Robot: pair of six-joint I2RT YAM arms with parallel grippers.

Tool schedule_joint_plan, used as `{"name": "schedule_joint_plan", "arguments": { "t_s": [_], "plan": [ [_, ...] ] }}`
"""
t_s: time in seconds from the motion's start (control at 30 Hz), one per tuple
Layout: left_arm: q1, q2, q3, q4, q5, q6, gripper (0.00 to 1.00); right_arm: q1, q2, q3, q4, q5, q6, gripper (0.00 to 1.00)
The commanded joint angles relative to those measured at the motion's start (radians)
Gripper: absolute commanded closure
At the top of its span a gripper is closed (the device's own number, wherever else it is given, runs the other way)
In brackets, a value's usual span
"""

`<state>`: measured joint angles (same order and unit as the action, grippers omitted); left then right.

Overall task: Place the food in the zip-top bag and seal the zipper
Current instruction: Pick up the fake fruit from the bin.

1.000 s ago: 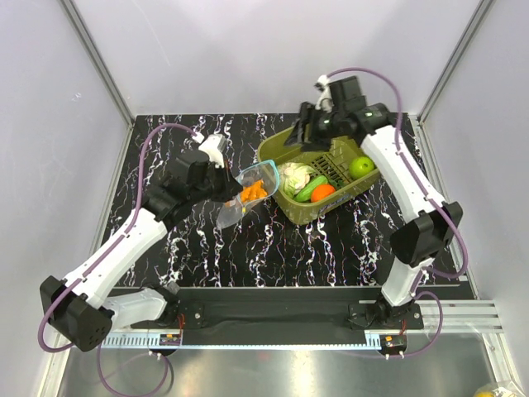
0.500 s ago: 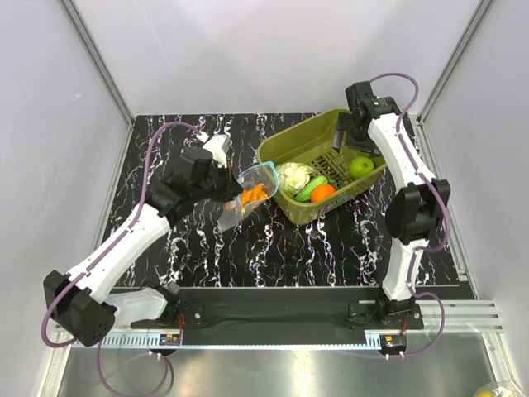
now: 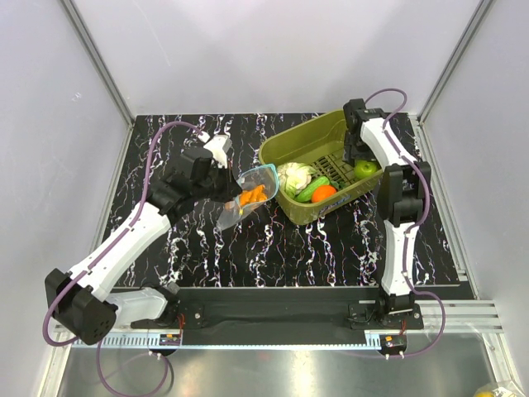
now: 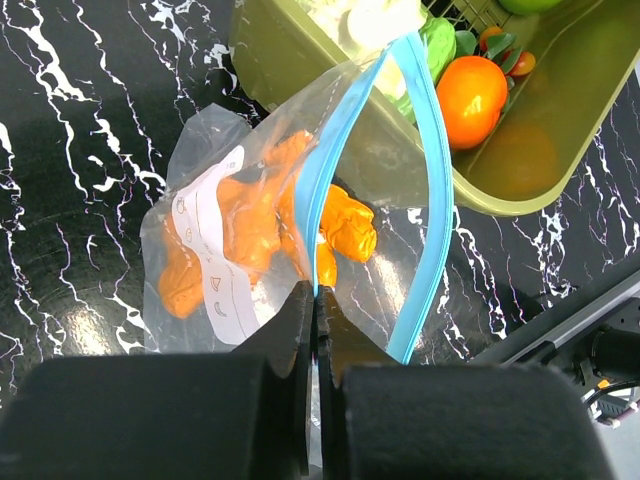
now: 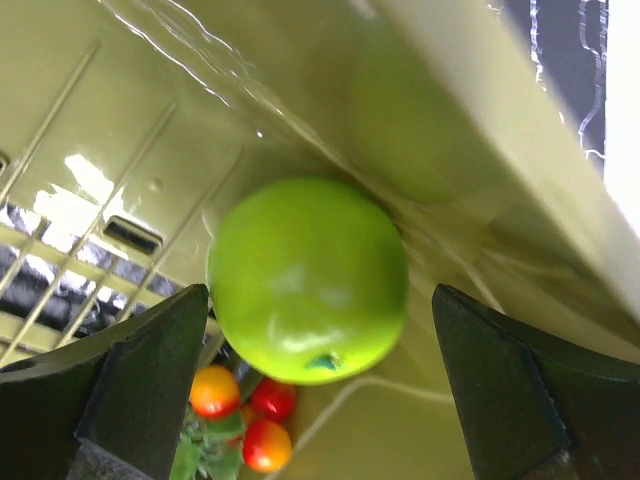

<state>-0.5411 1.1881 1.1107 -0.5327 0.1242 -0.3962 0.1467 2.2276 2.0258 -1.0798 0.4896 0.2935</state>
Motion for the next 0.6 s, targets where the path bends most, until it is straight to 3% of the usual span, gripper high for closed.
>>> {"name": "schedule_joint_plan", "arguments": {
  "t_s": [0.0, 0.07, 0.2, 0.33, 0.57],
  "plan": [
    [0.007, -0.019, 0.017, 0.027, 0.022, 0.019, 1.00, 0.001, 0.035, -0.016, 0.055, 0.064, 0.012, 0.00],
    [0.006, -0.024, 0.018, 0.023, 0.017, 0.019, 1.00, 0.001, 0.032, -0.041, 0.089, 0.072, 0.024, 0.01],
    [0.006, -0.031, 0.028, 0.013, 0.009, 0.019, 1.00, 0.001, -0.037, -0.065, 0.124, 0.034, 0.024, 0.33],
    [0.006, -0.027, 0.047, 0.011, 0.005, 0.020, 1.00, 0.001, -0.141, -0.056, 0.132, -0.029, 0.030, 0.34],
    [0.007, 0.001, 0.107, 0.014, 0.008, 0.023, 1.00, 0.028, -0.342, -0.087, 0.156, -0.317, 0.055, 0.37]
  ]
}}
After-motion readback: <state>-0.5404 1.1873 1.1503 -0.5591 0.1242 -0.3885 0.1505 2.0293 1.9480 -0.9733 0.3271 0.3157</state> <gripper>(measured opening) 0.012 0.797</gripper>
